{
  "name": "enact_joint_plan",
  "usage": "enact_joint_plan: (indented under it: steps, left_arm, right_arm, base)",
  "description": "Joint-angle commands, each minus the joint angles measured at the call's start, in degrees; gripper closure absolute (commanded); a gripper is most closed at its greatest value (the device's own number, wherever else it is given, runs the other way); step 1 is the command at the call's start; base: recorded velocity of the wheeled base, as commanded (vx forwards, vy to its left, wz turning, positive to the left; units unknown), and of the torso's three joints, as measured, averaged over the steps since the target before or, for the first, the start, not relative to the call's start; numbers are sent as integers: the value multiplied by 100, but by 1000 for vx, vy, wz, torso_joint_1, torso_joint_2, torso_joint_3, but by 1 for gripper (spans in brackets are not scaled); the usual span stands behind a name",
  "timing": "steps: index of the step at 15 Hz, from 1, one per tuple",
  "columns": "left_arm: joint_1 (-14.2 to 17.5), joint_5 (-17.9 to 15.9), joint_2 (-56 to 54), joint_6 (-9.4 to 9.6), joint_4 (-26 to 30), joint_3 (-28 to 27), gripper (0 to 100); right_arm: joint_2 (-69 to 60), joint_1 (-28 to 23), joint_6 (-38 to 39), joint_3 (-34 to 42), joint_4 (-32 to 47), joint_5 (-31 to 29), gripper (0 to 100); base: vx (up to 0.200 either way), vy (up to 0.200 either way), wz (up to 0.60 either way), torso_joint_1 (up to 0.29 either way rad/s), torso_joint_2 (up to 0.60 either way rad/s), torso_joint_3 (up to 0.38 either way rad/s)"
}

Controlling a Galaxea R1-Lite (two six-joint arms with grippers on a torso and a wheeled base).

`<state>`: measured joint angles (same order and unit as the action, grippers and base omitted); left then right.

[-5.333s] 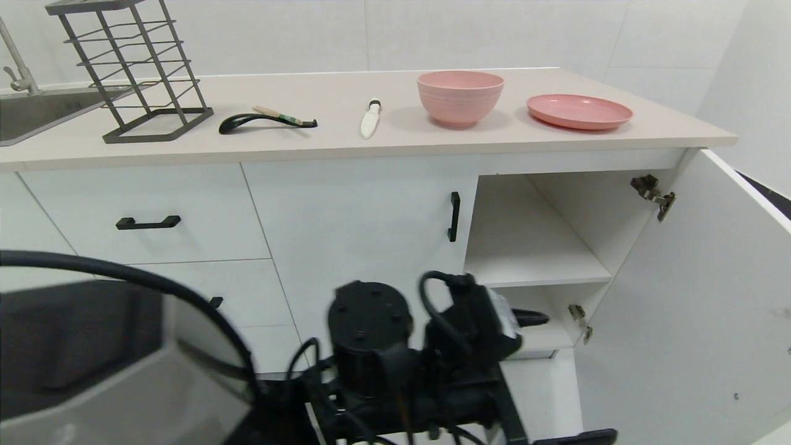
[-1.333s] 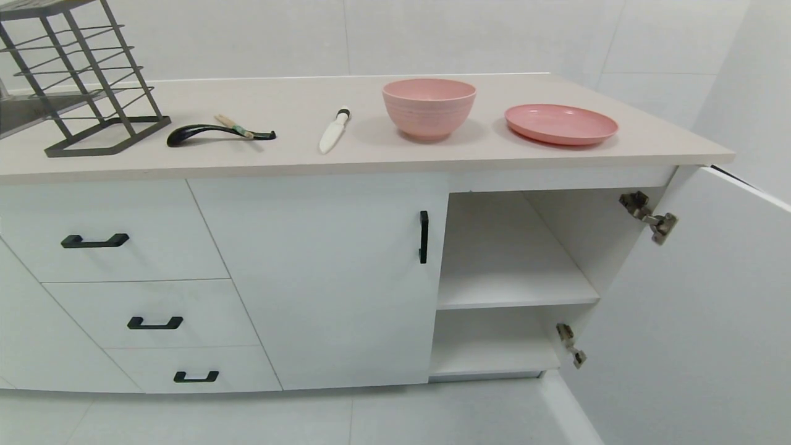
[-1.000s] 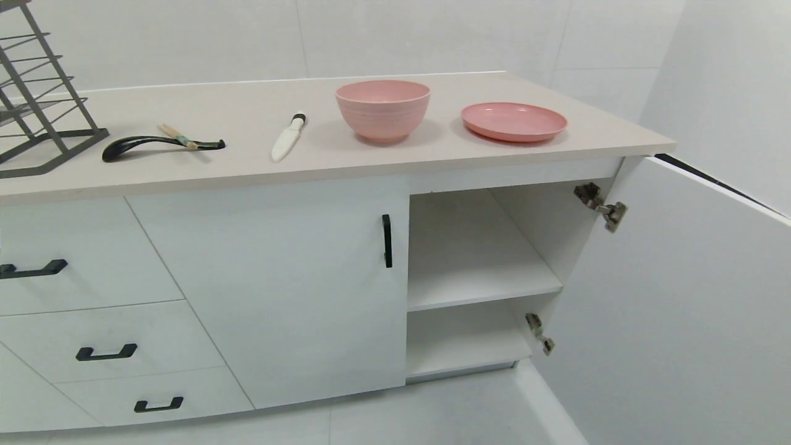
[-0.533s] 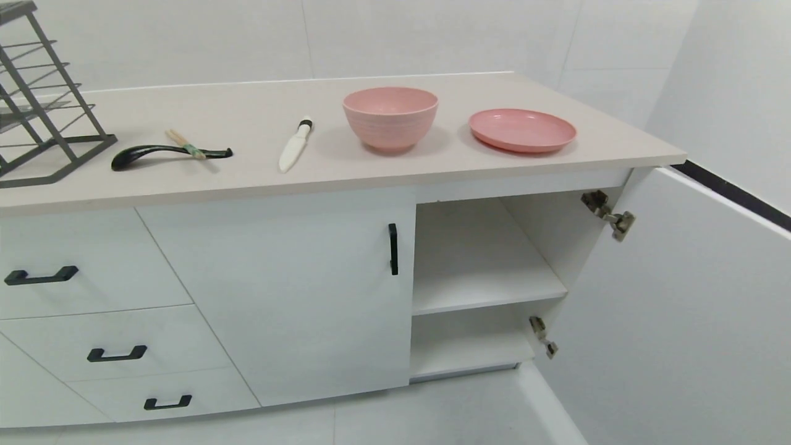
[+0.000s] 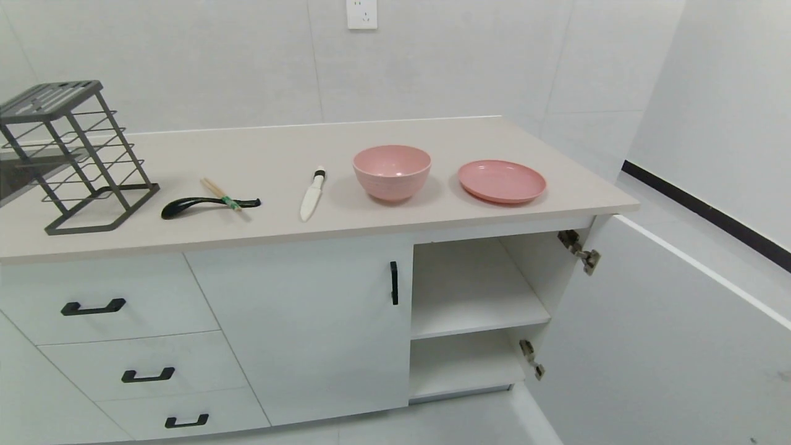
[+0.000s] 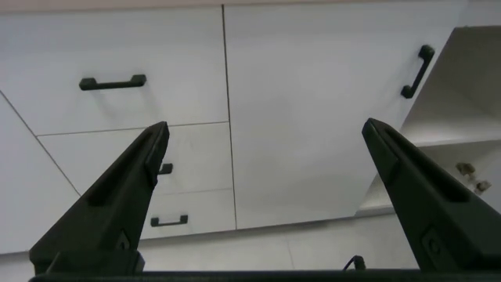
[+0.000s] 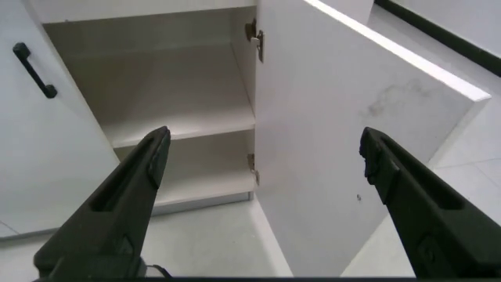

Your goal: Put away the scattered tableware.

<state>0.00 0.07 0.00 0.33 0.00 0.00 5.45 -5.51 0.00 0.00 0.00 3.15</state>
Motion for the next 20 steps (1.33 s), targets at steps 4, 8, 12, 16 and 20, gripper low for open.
enact_joint_plan:
  steps: [4, 8, 12, 16, 20]
  left_arm:
    - [0, 1, 9, 2, 0, 0, 0]
    - [0, 1, 9, 2, 0, 0, 0]
    - [0, 1, 9, 2, 0, 0, 0]
    - [0, 1, 9, 11, 0, 0, 0]
    - [0, 1, 9, 11, 0, 0, 0]
  right_arm:
    - [9, -3, 0, 0, 9, 2, 0]
    - [9, -3, -9, 0, 9, 2, 0]
    - [9, -3, -9, 0, 9, -7, 0]
    - [9, -3, -9, 0, 9, -7, 0]
    - [9, -3, -9, 0, 9, -7, 0]
  base:
    - [0, 0, 0, 171, -116, -58]
    - [0, 0, 0, 109, -177, -91]
    - [0, 0, 0, 109, -198, -93]
    - [0, 0, 0, 166, -316, -149]
    - [0, 0, 0, 112, -204, -96]
